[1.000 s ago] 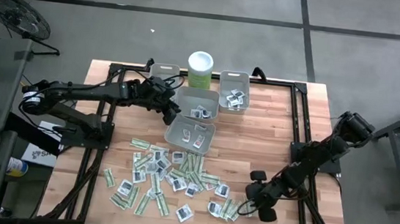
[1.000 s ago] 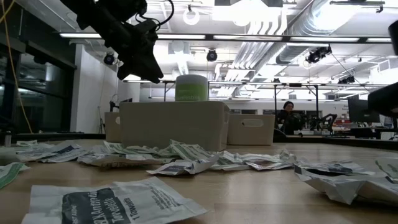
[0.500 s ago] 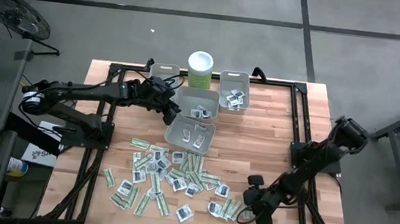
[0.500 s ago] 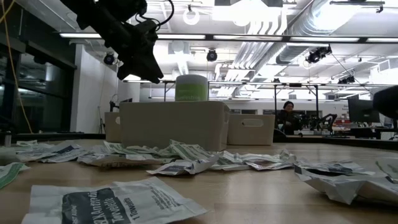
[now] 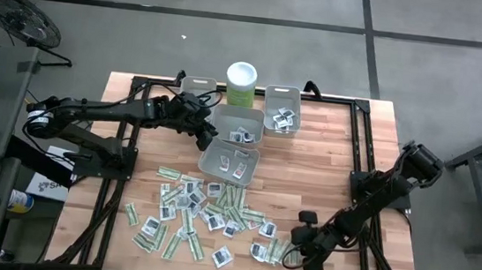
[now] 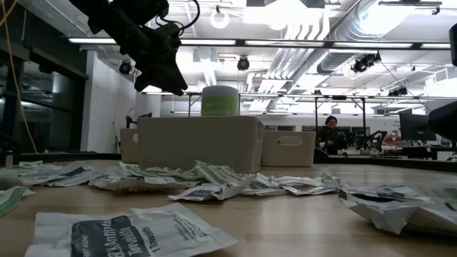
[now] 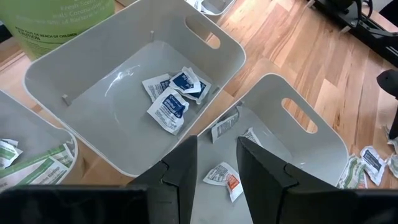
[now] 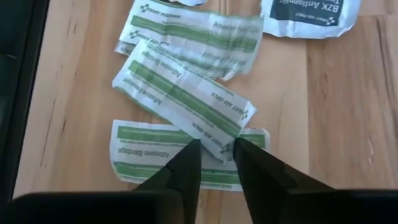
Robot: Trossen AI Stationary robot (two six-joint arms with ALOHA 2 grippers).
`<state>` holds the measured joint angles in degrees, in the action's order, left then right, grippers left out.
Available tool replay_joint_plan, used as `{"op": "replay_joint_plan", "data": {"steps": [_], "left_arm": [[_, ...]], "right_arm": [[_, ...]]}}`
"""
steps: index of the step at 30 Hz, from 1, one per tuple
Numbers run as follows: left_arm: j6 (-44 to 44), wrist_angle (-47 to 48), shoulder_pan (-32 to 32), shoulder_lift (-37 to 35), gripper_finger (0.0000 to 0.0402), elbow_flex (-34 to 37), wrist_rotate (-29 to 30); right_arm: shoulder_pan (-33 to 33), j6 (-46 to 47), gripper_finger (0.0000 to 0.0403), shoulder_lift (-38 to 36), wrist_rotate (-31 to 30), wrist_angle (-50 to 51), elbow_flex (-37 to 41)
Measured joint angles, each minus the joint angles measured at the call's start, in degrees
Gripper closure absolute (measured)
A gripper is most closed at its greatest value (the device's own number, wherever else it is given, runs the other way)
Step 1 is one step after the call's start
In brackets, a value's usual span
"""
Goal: Pick & Place First Aid Supplies
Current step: Put the bandage pack into the left bin
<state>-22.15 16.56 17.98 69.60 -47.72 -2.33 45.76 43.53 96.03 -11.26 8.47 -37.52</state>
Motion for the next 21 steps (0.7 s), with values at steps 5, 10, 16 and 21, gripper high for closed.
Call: {"op": "replay_joint_plan", "data": {"steps": [5, 10, 16, 21], "left_arm": [[0.01, 0.02, 0.00, 0.00, 0.0289, 0.00, 0.00], [0.01, 0.02, 0.00, 0.00, 0.0289, 0.00, 0.00], [0.02, 0.00, 0.00, 0.00, 0.0289, 0.00, 0.00], [0.02, -0.10, 0.00, 0.00, 0.0289, 0.00, 0.00]], "right_arm": [[-0.02, 0.22, 0.0344, -0.02, 0.15, 0.46, 0.00], [-0.02, 1.89, 0.0388, -0.37, -0.94, -0.12, 0.22], [-0.02, 1.77, 0.0398, -2.94, -1.73, 0.49, 0.96], [0.00, 1.58, 0.0401, -6.75, -2.46, 2.29, 1.27]]}}
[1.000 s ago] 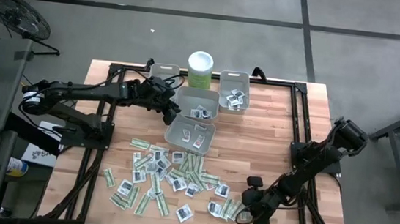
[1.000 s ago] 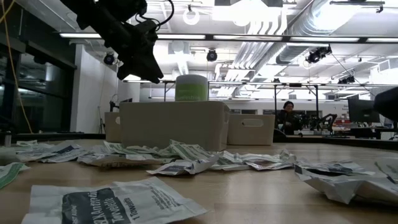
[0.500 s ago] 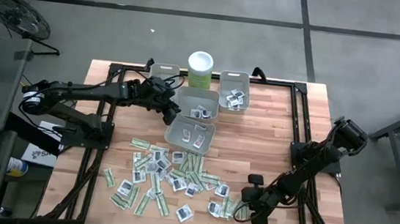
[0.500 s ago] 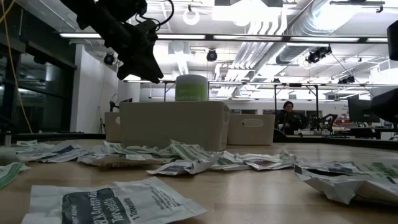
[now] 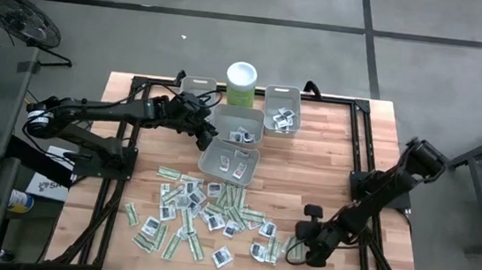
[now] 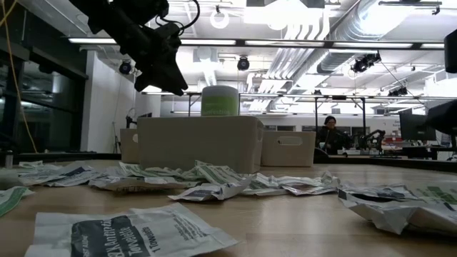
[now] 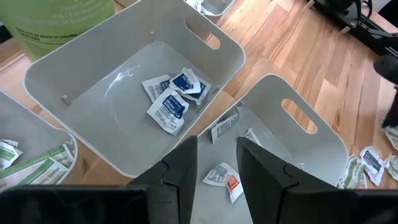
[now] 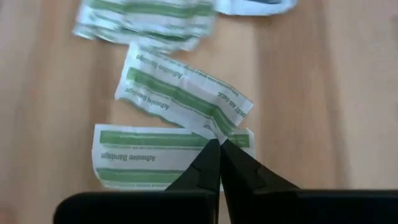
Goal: Pick & Place First Aid Supplies
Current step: Put the bandage pack into the left bin
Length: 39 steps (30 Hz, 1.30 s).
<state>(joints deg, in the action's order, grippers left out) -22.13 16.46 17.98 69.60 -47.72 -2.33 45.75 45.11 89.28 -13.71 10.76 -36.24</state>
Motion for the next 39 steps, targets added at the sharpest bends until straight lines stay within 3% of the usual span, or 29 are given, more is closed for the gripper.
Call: {"op": "replay_joint_plan", "data": {"steps": [11, 20, 29, 39], "left_arm": [[0.00, -2.98, 0.00, 0.02, 0.0289, 0.02, -0.50], [4.16, -17.75, 0.00, 0.02, 0.0289, 0.02, -10.24], [4.44, -26.16, 0.00, 0.02, 0.0289, 0.02, -10.69], [4.50, -29.46, 0.00, 0.02, 0.0289, 0.02, -10.58]], "right_arm": [[-6.44, -2.95, 0.0402, -9.62, -5.22, 0.05, -0.20], [-18.36, -6.04, 0.0403, -17.71, -15.54, -1.24, -0.25], [-29.44, -17.08, 0.0403, -19.54, -22.75, -13.46, -0.33], [-37.84, -26.54, 0.0403, -19.52, -30.34, -26.95, -0.44]]}}
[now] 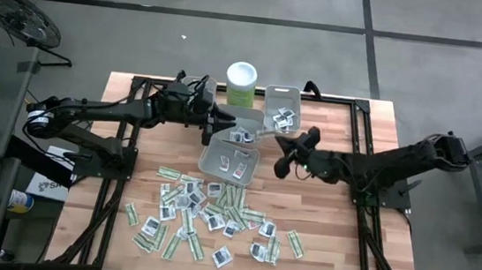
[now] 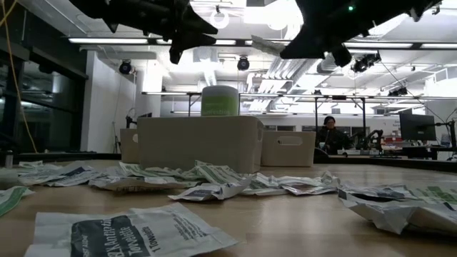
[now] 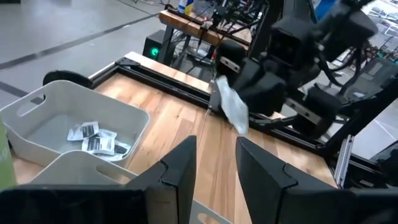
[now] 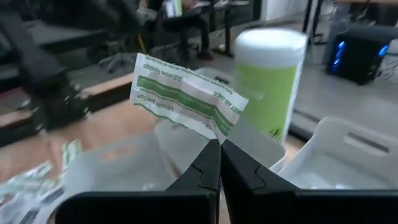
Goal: Pick & Place First Aid Supplies
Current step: Put the bandage pack into the left bin
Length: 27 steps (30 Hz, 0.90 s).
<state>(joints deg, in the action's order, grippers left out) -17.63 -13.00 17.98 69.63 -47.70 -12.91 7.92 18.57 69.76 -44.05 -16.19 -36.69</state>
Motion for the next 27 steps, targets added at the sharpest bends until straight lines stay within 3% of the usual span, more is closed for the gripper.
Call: {"op": "replay_joint_plan", "data": {"steps": [9, 15, 19, 27], "left_arm": [[2.55, -1.30, 0.00, 0.02, 0.0289, 0.00, 2.67], [5.12, -7.52, 0.00, 0.02, 0.0276, 0.00, 4.29], [5.57, -7.75, 0.00, 0.02, 0.0261, 0.00, 5.95], [5.48, -7.84, 0.00, 0.02, 0.0250, 0.00, 6.50]], "right_arm": [[-5.86, -7.68, 0.0403, 1.18, -0.02, -3.81, -4.40], [-7.73, -12.10, 0.0403, 7.41, -0.84, -0.69, -13.20], [-7.97, -12.59, 0.0403, 12.09, -3.31, 2.07, -18.96], [-7.91, -17.52, 0.0403, 19.23, -1.94, 6.54, -28.27]]}}
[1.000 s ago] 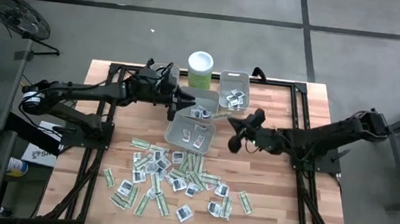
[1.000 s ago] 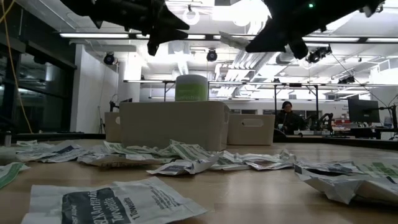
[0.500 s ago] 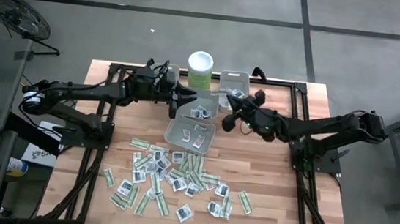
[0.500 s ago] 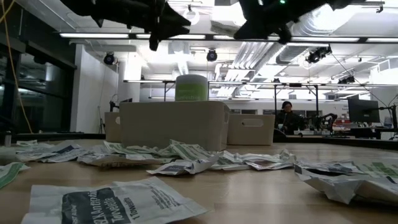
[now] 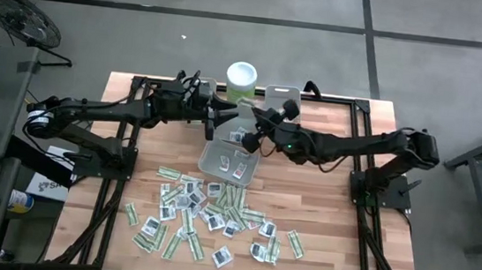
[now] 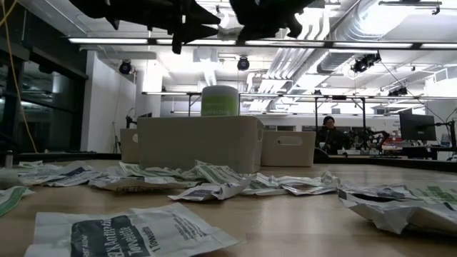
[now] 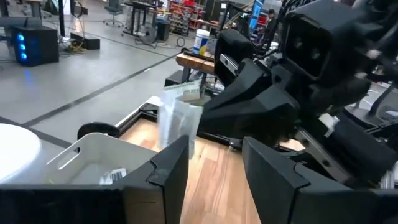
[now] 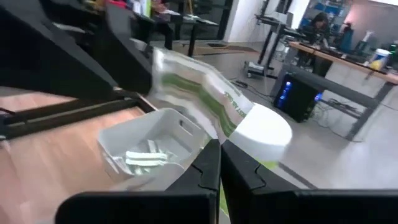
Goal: Pick & Place First Aid Supplies
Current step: Put the bandage pack into the left bin
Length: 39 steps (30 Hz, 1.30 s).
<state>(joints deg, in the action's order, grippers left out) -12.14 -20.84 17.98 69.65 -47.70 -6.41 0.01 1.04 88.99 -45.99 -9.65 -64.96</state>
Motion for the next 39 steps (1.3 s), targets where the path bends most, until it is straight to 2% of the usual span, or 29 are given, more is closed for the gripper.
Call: {"op": "replay_joint_plan", "data": {"steps": [5, 11, 39], "left_arm": [[-0.08, -0.01, 0.00, 0.00, 0.0250, 0.00, 1.04], [-0.09, 0.38, 0.00, 0.00, 0.0250, 0.00, 1.10], [-0.11, 3.44, 0.00, 0.00, 0.0250, 0.00, 2.51]], "right_arm": [[0.11, -0.05, 0.0403, 1.14, 1.30, 0.83, -1.34], [1.50, -0.03, 0.0403, 0.15, -3.78, 4.12, -1.34], [7.50, 1.68, 0.0403, -0.86, -4.69, 4.81, -1.34]]}}
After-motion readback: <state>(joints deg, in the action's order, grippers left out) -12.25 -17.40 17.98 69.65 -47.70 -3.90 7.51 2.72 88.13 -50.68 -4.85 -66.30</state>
